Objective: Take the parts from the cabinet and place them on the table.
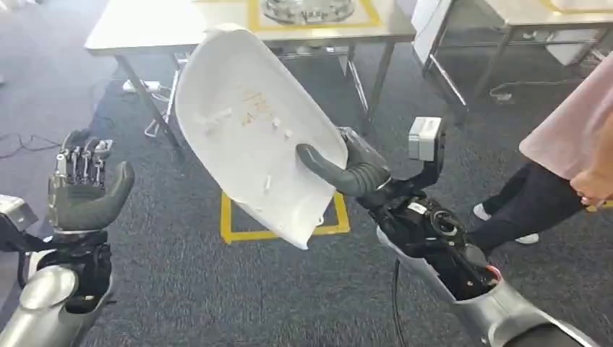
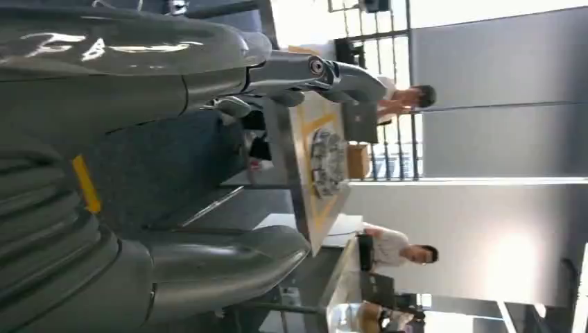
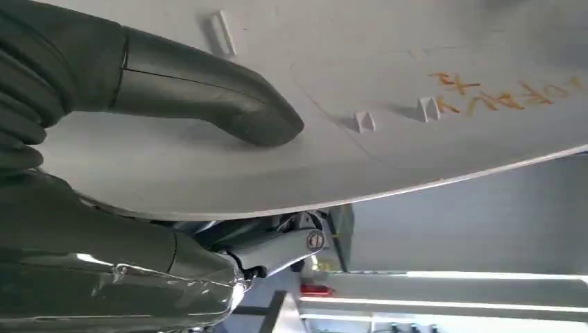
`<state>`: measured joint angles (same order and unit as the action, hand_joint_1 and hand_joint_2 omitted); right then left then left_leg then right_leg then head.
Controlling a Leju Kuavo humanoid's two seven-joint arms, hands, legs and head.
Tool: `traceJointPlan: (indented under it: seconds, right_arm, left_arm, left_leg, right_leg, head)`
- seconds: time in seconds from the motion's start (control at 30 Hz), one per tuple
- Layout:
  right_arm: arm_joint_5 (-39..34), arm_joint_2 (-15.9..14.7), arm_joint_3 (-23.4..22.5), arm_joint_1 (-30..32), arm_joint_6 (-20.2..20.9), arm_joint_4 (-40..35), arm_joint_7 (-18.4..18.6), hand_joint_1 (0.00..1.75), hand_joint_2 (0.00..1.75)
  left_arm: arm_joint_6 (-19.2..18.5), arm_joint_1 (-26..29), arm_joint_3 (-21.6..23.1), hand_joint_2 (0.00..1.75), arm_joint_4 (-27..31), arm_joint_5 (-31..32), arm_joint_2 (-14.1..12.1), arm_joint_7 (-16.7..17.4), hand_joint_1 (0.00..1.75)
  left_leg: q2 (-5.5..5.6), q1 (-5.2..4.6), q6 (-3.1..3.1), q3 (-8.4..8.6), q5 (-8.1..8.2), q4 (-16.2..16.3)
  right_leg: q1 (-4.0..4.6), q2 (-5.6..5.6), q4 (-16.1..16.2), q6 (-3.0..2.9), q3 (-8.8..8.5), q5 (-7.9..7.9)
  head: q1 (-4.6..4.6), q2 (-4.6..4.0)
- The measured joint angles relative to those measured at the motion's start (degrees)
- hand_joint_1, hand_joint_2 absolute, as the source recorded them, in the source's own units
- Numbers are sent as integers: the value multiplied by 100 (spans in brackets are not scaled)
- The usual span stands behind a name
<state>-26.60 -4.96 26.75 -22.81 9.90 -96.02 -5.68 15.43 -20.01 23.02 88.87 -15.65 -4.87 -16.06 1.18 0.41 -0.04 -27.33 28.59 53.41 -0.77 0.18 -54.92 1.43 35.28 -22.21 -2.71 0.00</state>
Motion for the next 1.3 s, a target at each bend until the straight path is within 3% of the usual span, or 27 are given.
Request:
traceJointPlan:
  seconds: [0.07,0.13,0.17,0.27,0.3,0.33,0.37,0.43,0.47,0.5,0.53,0.57,0.63,0.67,0.7,0.77,0.8,0.83,0.87,0.9,0.93,0.97,1.07,1.1,1.17,1.23,1.3]
  right_arm:
    - [-2,-9,-18,-17,-4,-22,-11,175,175]
    - [-2,-11,-13,-29,2,-52,-15,175,175]
    - [-2,-11,-11,-26,0,-52,-13,175,175]
    - [-2,-13,-4,-5,0,-52,-9,175,175]
    - [-2,-13,-2,-5,0,-52,-7,175,175]
    - [-2,-13,-2,-5,2,-52,-7,175,175]
    - [-2,-13,-2,-6,0,-52,-7,175,175]
    - [-2,-15,0,-7,0,-48,-7,175,175]
    - [-2,-15,7,-6,2,-57,-4,175,175]
    - [-2,-15,15,-10,4,-59,7,175,175]
    - [-2,-15,7,-9,2,-81,-2,175,175]
    - [-4,-15,4,-49,4,-98,-15,175,175]
    - [-2,-15,13,-43,7,-100,-11,175,175]
    - [-2,-15,18,-29,7,-98,-9,175,175]
    - [-2,-17,17,-10,4,-94,-4,175,175]
    - [-2,-24,20,12,2,-87,-4,175,175]
    - [-2,-26,20,12,2,-85,-4,175,175]
    - [-2,-26,20,12,2,-85,-4,175,175]
    - [-2,-28,20,13,2,-85,-4,175,175]
    - [-2,-33,20,14,2,-85,-4,175,175]
    - [-2,-37,26,36,0,-65,0,175,175]
    - [-2,-42,31,37,0,-57,-7,175,175]
    - [-4,-42,26,-18,0,-114,-13,175,175]
    - [-7,-39,13,-46,4,-135,-17,175,175]
    - [-7,-42,15,-58,15,-131,-18,175,175]
    - [-4,-42,33,-21,15,-105,-9,175,175]
    - [-4,-42,42,-6,13,-87,-9,175,175]
  left_arm:
    - [0,3,4,175,2,2,0,-11,0]
    - [0,-11,13,175,2,4,-11,-31,0]
    - [0,-3,15,175,0,2,-11,-28,0]
    - [0,30,22,175,0,2,-31,-28,0]
    - [0,29,22,175,0,2,-39,-28,0]
    - [0,30,22,175,0,2,-46,-28,0]
    - [0,31,22,175,0,2,-46,-28,0]
    - [0,46,26,175,-4,2,-57,-28,0]
    - [0,46,35,175,-2,2,-68,-24,0]
    - [0,51,35,175,2,4,-72,-22,0]
    - [0,46,35,175,9,4,-68,-33,0]
    - [0,11,39,175,19,4,-72,-39,0]
    - [7,23,39,175,31,4,-79,-52,0]
    - [7,28,39,175,31,4,-79,-50,0]
    - [4,43,41,175,28,4,-76,-46,0]
    - [4,59,41,175,26,4,-77,-46,0]
    - [4,59,41,175,26,4,-77,-44,0]
    - [4,60,42,175,26,4,-74,-44,0]
    - [4,60,44,175,26,4,-72,-44,0]
    - [4,62,44,175,26,4,-70,-44,0]
    - [4,63,46,175,-6,4,-74,-40,0]
    - [4,80,63,175,-13,4,-63,-39,0]
    - [4,56,81,175,18,7,-59,-33,0]
    - [4,29,83,175,33,18,-52,-44,0]
    - [4,12,92,175,18,22,-59,-57,0]
    - [4,66,96,175,-7,22,-68,-53,0]
    - [4,100,101,175,-13,22,-83,-50,0]
  left_leg:
    - [5,30,-65,6,-46,205]
    - [-55,44,-97,-597,-440,1166]
    - [-62,47,-123,-965,-460,1618]
    - [-70,47,-144,-1782,389,2007]
    - [-70,46,-129,-1900,581,1805]
    - [-71,42,-101,-1939,539,1486]
    - [-76,32,-66,-1932,158,1025]
    - [-141,-31,-15,-1897,-1574,-3]
    - [-158,-41,-9,-1839,-1683,47]
    - [-139,-62,9,-1808,-1578,105]
    - [-102,-47,35,-1761,-1463,41]
    - [-111,-74,83,-1622,-1364,80]
    - [-59,-56,165,-1343,-1184,63]
    - [-57,-75,202,-1191,-1048,56]
    - [-52,-84,218,-1028,-893,54]
    - [-19,-114,248,-631,-562,51]
    - [1,-130,263,-396,-389,51]
    - [15,-151,272,-156,-217,48]
    - [22,-167,282,87,-34,43]
    - [24,-182,291,319,156,25]
    - [22,-145,309,376,309,0]
    - [94,-137,251,468,391,-9]
    - [101,-10,164,641,374,-168]
    - [104,-65,134,573,235,97]
    - [13,-49,53,-168,-111,1222]
    - [-12,-1,-22,-980,167,1857]
    - [-44,25,-49,-1562,693,1828]
  right_leg:
    - [17,18,24,-106,-176,-101]
    - [-13,9,92,-171,-407,-242]
    - [-19,9,112,-179,-508,-316]
    - [-24,26,142,-180,-911,-641]
    - [-26,36,145,-175,-1079,-772]
    - [-28,43,149,-170,-1246,-906]
    - [-36,46,155,-156,-1434,-1052]
    - [-21,45,173,-113,-1627,-1311]
    - [-1,88,274,-76,-1679,-1438]
    - [-1,73,482,-60,-1830,-1501]
    - [-3,74,391,-5,-2043,-1354]
    - [-26,68,219,2,-1973,-1142]
    - [-31,28,-772,10,-1392,-853]
    - [-7,24,-1307,-3,-951,-859]
    - [23,23,-1669,-10,-530,-1077]
    - [41,23,-1774,-17,143,-1713]
    - [41,23,-1629,-29,373,-1895]
    - [49,25,-1369,-56,531,-1830]
    - [74,32,-997,-98,635,-1453]
    - [97,45,-465,-163,692,-589]
    - [127,91,100,-218,652,796]
    - [209,112,207,-215,685,988]
    - [317,102,248,-353,524,714]
    - [267,106,256,-364,357,614]
    - [200,113,305,-358,57,356]
    - [139,109,313,-340,-244,90]
    - [84,121,313,-308,-623,-220]
  head:
    - [-42,0]
    - [19,0]
    - [46,0]
    - [114,0]
    - [131,0]
    - [142,0]
    - [157,0]
    - [243,-2]
    - [269,0]
    - [225,0]
    - [225,0]
    - [217,0]
    - [125,-2]
    - [105,0]
    - [85,0]
    - [24,0]
    - [11,0]
    - [-9,0]
    - [-29,0]
    - [-46,0]
    - [1,-2]
    - [162,-7]
    - [56,-2]
    - [0,-2]
    - [39,-2]
    - [56,0]
    - [74,0]
